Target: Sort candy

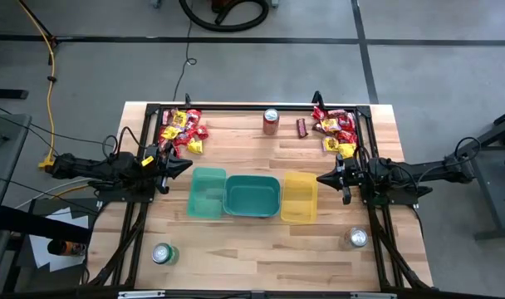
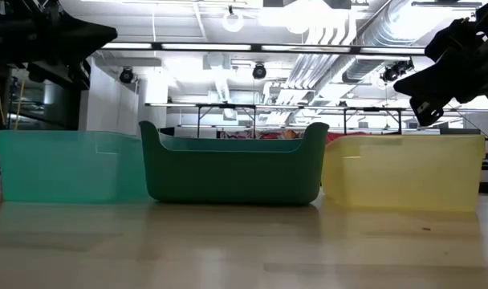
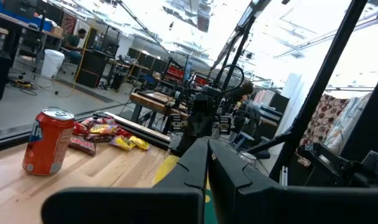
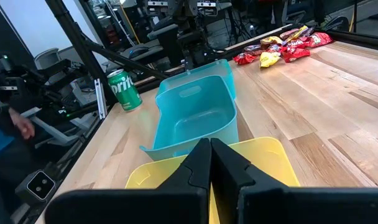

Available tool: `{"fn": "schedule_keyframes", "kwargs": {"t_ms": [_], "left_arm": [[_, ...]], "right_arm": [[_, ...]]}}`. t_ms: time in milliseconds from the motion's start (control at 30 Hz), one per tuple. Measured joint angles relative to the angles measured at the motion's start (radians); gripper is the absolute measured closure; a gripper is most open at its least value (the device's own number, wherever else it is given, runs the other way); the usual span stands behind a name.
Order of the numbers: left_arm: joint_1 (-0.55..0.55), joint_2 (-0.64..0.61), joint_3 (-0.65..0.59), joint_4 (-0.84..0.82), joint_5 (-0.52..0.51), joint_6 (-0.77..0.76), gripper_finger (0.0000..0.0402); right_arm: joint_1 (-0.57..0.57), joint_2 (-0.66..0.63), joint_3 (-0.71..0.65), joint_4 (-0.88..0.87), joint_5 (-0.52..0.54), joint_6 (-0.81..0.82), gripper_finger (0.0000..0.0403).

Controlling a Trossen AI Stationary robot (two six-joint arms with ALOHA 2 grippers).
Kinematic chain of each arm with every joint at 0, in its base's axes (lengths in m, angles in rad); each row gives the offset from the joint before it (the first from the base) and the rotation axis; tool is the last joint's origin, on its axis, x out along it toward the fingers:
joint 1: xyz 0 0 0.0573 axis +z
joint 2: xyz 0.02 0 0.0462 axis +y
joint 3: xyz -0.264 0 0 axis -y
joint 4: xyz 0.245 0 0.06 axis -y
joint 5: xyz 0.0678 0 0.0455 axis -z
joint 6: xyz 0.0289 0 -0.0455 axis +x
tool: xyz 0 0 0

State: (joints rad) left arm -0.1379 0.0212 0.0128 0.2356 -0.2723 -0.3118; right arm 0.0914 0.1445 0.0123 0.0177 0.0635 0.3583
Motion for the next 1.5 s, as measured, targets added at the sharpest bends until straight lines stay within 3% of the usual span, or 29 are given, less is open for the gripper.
{"fn": "schedule_keyframes", "kwargs": {"t_ms": [800, 1000, 1067, 1200, 1333, 1500], "left_arm": [[0.0, 0.0, 0.0, 0.002, -0.024, 0.012, 0.0401], [0.0, 0.0, 0.0, 0.12, -0.032, -0.234, 0.0401], [0.0, 0.001, -0.001, 0.206, -0.072, -0.255, 0.0401], [0.001, 0.02, 0.006, 0.355, -0.253, -0.264, 0.0401], [0.001, 0.13, 0.108, 0.302, -0.317, -0.246, 0.0391], [0.015, 0.445, 0.344, 0.013, -0.387, -0.269, 0.0344]], "right_arm": [[0.0, 0.0, 0.0, 0.0, 0.0, 0.0, 0.0402], [0.0, 0.0, 0.0, 0.0, 0.0, 0.0, 0.0402], [0.0, 0.0, 0.0, 0.0, 0.0, 0.0, 0.0402], [0.0, 0.0, 0.0, 0.0, 0.0, 0.0, 0.0402], [0.0, 0.0, 0.0, 0.0, 0.0, 0.0, 0.0402], [0.0, 0.0, 0.0, 0.0, 0.0, 0.0, 0.0402]]}}
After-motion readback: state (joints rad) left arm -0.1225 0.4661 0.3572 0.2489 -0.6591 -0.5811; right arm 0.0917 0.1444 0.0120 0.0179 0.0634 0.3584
